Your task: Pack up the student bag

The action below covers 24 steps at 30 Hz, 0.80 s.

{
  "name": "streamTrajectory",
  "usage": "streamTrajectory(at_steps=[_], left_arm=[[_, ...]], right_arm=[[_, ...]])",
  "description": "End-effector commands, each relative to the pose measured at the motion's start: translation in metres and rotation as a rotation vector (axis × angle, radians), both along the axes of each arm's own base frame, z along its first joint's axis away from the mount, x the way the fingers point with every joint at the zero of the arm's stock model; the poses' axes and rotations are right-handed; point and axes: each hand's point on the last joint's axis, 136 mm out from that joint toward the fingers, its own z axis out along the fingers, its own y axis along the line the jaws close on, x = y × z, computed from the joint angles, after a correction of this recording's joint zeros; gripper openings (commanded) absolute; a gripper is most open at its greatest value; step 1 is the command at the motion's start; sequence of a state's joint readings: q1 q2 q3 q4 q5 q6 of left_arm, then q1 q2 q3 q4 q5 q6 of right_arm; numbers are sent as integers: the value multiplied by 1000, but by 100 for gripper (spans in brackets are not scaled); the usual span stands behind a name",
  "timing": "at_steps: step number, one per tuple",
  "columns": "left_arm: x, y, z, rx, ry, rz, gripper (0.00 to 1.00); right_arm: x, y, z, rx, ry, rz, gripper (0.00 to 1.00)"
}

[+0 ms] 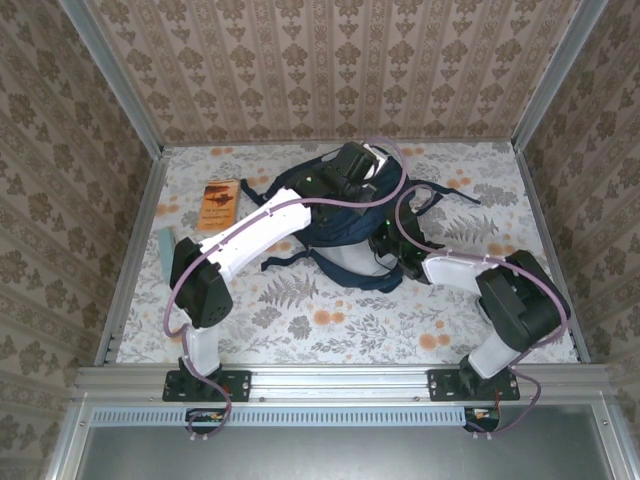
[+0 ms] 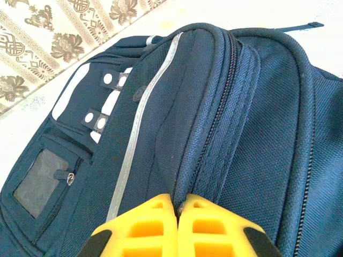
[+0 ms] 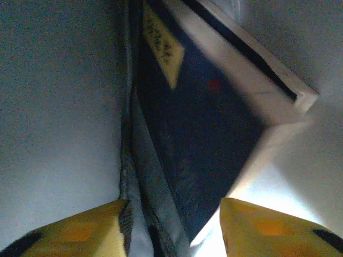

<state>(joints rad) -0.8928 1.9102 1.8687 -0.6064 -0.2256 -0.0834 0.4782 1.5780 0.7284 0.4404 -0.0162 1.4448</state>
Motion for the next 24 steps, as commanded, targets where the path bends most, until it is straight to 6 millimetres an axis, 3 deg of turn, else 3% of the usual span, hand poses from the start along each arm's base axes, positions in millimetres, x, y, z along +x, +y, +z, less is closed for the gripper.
streamTrajectory(at_steps=[1,7,14,17,19,24], left_arm=[[10,7,68,-165,-94,50,0],[14,4,53,-165,-56,29,0],[18,-1,4,-139,79,-1,2],[20,5,-13,-166,169,44,18],[22,12,-19,-211,228,79,37],[35,54,-24,-262,261,202,67]], right_arm=[[-24,-12,-6,13,76,-14,35],[-55,-29,5,-63,79,9,33],[-105,-84,3,-293,118,-37,37],[-125,-112,12,-427,115,-57,44],[-135,-126,18,-506,105,-60,52],[-141,-135,40,-599,12,-16,71]])
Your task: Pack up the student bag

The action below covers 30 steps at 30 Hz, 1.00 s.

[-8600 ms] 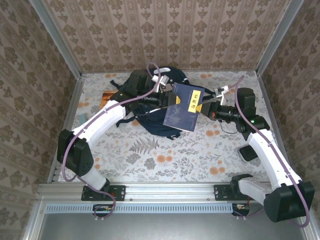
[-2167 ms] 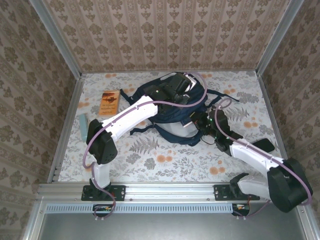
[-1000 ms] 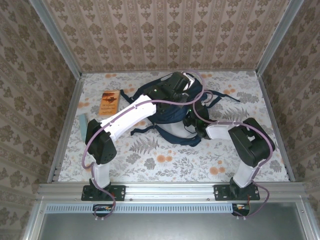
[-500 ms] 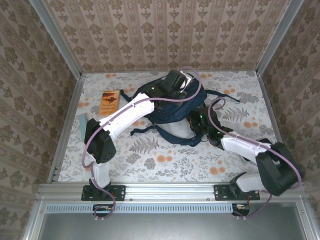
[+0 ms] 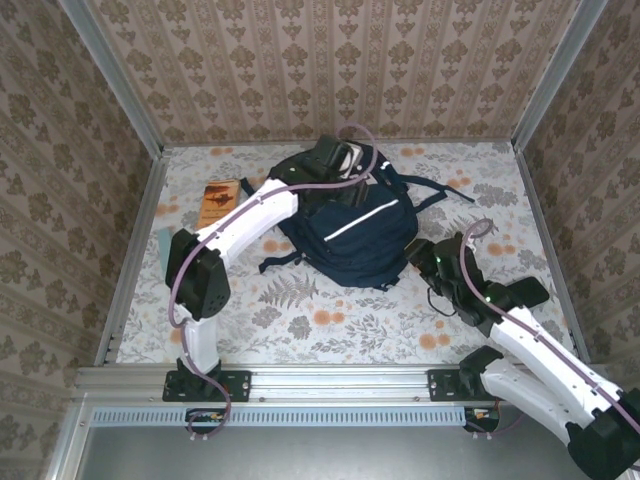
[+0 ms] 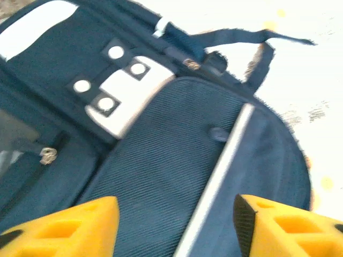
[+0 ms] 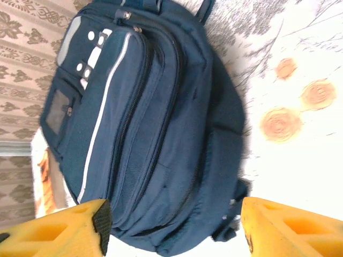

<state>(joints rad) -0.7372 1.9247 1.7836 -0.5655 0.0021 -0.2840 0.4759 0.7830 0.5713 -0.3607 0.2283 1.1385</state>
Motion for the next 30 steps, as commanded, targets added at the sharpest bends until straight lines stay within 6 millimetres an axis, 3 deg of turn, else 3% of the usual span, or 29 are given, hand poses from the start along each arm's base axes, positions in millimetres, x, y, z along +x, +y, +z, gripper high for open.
streamTrajectory(at_steps=[1,6,8,14,20,25,30], left_arm=[[8,36,14,-73,24,118,71],[30,127,-14,-23,90,335,87],[39,176,-32,14,115,444,95],[54,258,-80,9,243,591,98],[74,297,-116,-13,345,655,100],[84,308,-145,-26,430,681,100],[71,311,-166,-21,515,693,98]], right_arm=[[-9,-19,0,-176,17,31,75],[3,0,9,-184,-11,126,91],[9,8,8,-185,0,160,96],[19,32,-1,-149,32,238,100],[21,41,-4,-123,43,262,100],[18,40,-8,-115,57,259,99],[14,40,-12,-112,77,261,98]])
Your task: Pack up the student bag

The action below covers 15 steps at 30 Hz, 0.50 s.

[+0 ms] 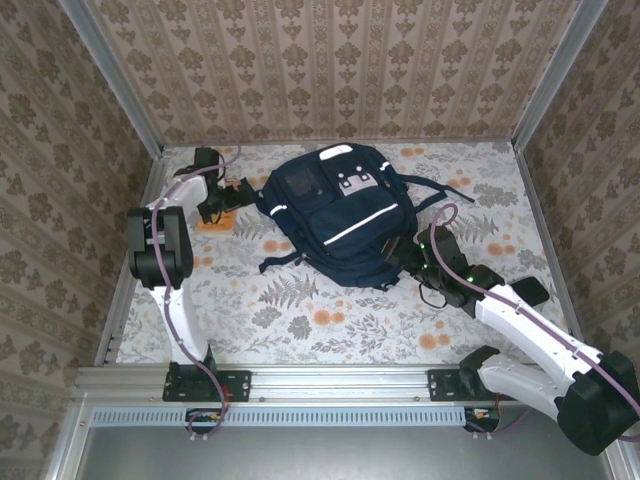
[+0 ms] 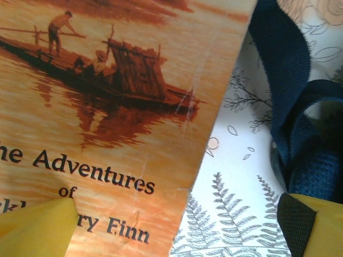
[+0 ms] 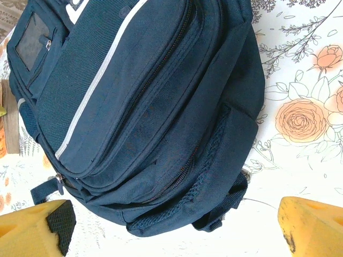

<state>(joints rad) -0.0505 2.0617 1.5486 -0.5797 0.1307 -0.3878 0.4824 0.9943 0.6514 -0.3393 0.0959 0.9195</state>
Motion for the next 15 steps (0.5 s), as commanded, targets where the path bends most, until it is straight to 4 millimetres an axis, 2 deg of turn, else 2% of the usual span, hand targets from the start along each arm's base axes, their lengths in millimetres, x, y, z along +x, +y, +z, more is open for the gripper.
streamTrajectory(at_steps=[1,7,15], left_arm=[[-16,-4,-10,-54,79,13,98],[-52,-14,-21,-138,136,59,95],[-123,-37,-22,-290,164,141,94]], right_arm=[[1,6,8,26,-10,12,98],[-1,4,5,30,3,-1,97],[-6,3,-6,38,29,-12,97]])
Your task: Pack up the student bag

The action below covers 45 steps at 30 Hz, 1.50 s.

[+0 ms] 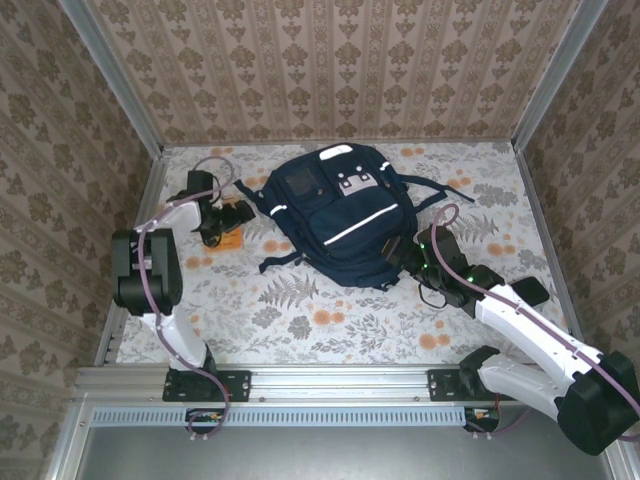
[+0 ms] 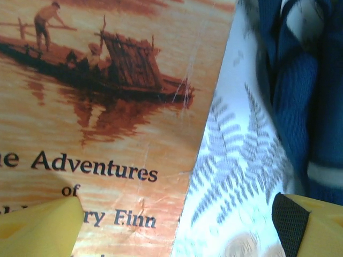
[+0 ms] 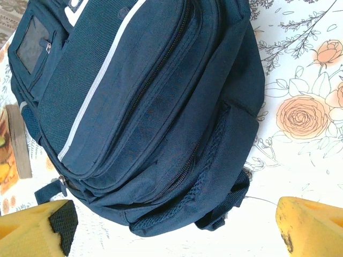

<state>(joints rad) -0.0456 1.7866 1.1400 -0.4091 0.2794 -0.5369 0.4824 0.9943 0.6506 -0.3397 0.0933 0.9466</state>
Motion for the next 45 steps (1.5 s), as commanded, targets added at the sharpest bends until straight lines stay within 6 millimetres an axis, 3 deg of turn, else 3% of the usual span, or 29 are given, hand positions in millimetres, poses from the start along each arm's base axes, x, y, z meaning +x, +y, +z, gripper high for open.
streamTrajectory(at_steps=[1,12,19,25,29,32,38,45], left_arm=[[-59,-20,-26,-113,167,53,94],[-176,-34,-32,-2,222,94,96],[-218,-47,-19,9,162,68,97],[-210,-50,19,22,67,-25,97],[-184,-43,45,90,27,-88,96],[-163,-26,52,118,25,-81,95],[-146,12,32,115,87,1,92],[-149,12,-1,78,173,-1,79]], right_arm=[[-7,2,-8,20,25,4,96],[-27,5,-24,47,70,23,95],[-40,4,-39,34,114,29,94],[-46,5,-39,-6,130,37,94],[-41,10,-35,-22,137,50,94],[-34,18,-30,-37,137,63,94],[-17,41,-25,-80,149,112,94],[-5,62,-35,-102,198,154,94]])
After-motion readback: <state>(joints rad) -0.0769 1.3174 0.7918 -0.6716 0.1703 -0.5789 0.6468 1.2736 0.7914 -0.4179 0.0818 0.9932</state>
